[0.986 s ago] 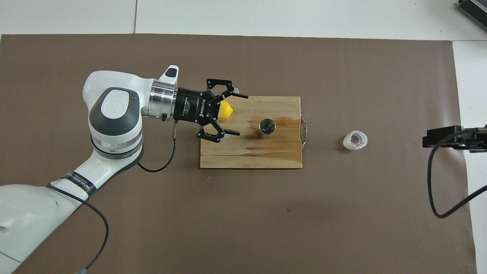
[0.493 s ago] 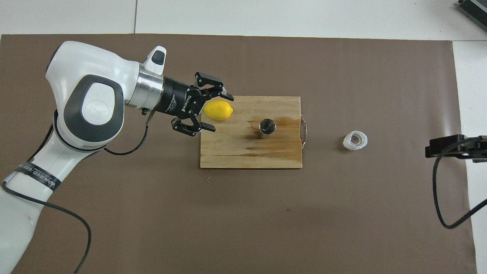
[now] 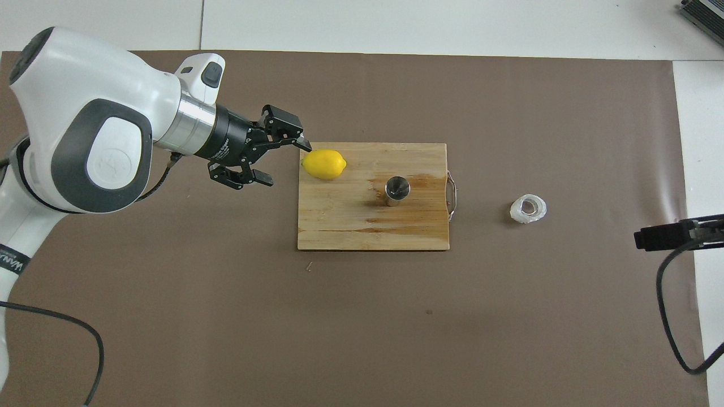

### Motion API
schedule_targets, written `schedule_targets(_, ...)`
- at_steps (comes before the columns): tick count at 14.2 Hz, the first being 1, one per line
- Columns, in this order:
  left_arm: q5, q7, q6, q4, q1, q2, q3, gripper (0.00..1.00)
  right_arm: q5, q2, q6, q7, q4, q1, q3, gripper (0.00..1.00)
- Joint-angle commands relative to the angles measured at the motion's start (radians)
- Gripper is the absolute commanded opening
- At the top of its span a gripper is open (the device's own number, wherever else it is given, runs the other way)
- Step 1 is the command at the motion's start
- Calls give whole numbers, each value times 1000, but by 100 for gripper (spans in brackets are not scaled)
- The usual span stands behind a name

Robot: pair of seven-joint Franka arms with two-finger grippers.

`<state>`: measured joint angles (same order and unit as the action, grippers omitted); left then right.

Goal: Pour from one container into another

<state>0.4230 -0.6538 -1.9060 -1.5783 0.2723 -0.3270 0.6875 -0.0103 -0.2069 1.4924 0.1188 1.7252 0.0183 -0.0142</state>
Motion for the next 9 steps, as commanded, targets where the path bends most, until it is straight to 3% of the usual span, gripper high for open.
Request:
schedule_targets(1,-97,57,68,44,2,16,3,100,-37,-37,18,206,74,25,29,100)
schedule_targets(6,-239,154,142,69,-12,124,-6,100,-135,-37,155,582,180,117,39,100)
schedule_targets(9,-323,161,226,70,-57,164,-67,100,-238,-34,219,785,255,189,39,100)
